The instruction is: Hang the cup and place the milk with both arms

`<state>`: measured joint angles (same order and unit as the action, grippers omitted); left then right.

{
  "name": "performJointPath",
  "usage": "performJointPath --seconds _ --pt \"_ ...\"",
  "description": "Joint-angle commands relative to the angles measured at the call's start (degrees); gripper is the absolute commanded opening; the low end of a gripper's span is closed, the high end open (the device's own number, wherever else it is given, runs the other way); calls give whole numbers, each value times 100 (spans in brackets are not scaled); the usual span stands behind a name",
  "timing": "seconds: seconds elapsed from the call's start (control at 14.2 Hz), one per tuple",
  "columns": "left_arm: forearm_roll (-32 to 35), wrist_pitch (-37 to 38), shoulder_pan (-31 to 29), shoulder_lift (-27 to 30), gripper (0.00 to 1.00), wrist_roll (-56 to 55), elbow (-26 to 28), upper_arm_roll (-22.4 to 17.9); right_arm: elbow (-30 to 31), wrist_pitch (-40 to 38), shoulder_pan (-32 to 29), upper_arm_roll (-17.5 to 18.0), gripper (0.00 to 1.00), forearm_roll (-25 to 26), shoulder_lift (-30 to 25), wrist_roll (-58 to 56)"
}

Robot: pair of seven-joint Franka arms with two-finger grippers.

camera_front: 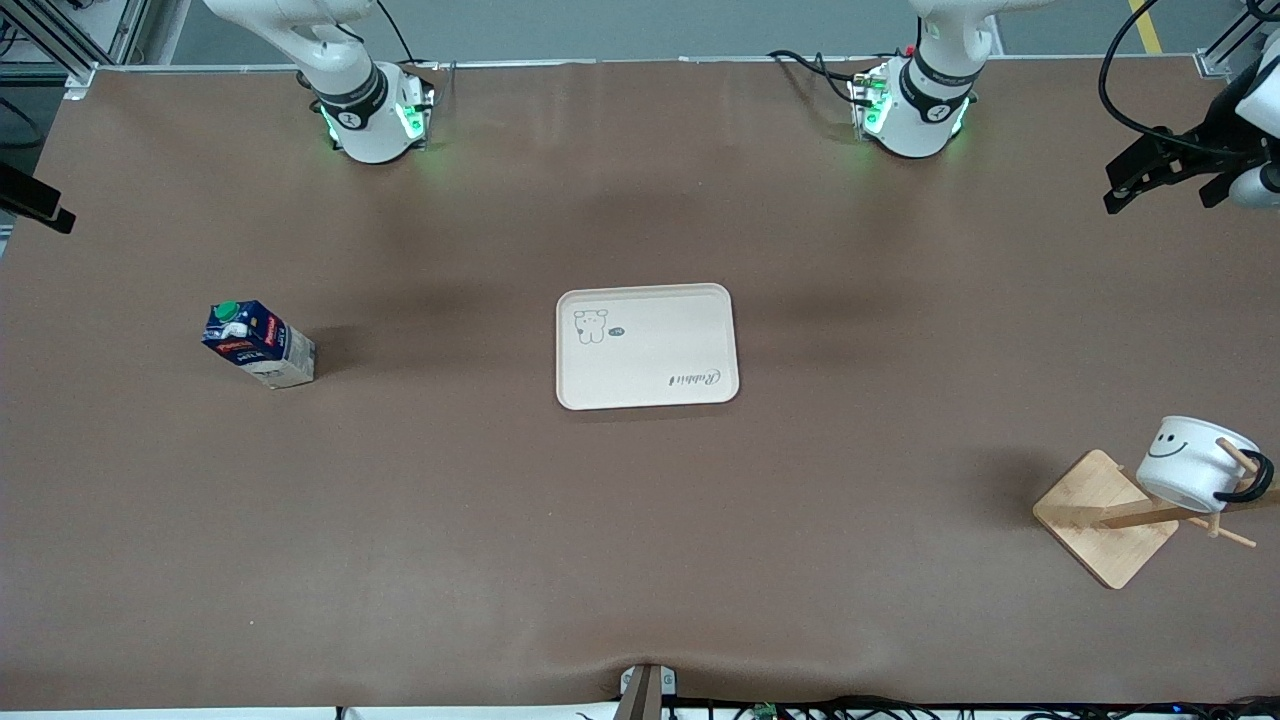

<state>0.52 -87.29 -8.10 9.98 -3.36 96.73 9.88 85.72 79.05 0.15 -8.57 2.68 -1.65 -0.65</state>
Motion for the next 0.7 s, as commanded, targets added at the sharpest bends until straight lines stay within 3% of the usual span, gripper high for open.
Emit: performJointPath --seconds 0.0,0.63 --pt "-113 45 10 48 100 10 -31 40 -90 -56 -7 22 100 83 15 48" --pt "-140 54 81 -322 100 -7 -427 102 -81 -188 -6 22 100 83 24 65"
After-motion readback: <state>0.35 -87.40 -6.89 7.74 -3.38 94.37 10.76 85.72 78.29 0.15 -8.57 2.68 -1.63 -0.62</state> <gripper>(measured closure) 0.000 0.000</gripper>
